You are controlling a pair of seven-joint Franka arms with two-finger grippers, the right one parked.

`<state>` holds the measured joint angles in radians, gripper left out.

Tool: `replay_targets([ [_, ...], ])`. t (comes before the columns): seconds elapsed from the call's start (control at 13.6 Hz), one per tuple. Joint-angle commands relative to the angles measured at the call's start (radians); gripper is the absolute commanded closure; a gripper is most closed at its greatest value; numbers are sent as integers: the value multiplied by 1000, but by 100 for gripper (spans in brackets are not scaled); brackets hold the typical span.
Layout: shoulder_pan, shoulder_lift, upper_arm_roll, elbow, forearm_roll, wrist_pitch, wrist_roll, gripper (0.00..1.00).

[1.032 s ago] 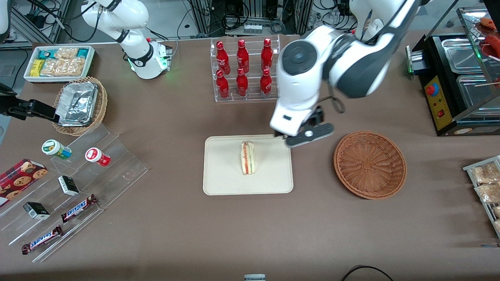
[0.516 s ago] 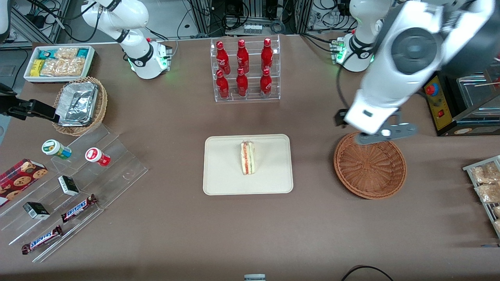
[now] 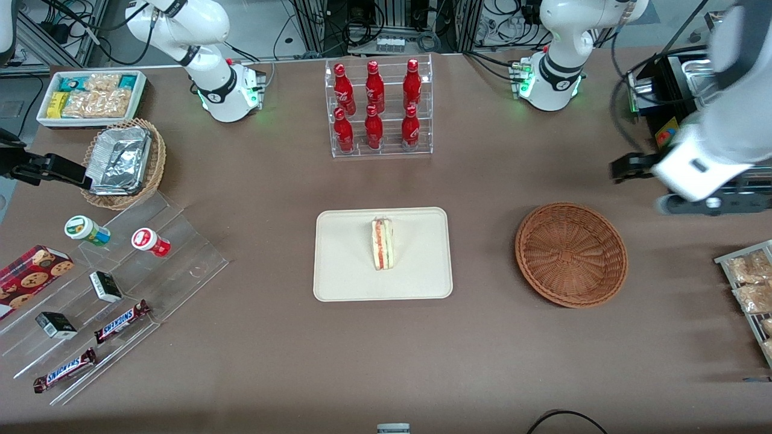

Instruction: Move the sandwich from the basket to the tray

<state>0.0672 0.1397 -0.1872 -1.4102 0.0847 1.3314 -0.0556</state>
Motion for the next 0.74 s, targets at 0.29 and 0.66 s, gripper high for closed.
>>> replay_targets([
  [0.29, -50, -218, 160, -278, -25, 101, 112, 1],
  [0.66, -52, -187, 157, -225, -20, 95, 108, 1],
])
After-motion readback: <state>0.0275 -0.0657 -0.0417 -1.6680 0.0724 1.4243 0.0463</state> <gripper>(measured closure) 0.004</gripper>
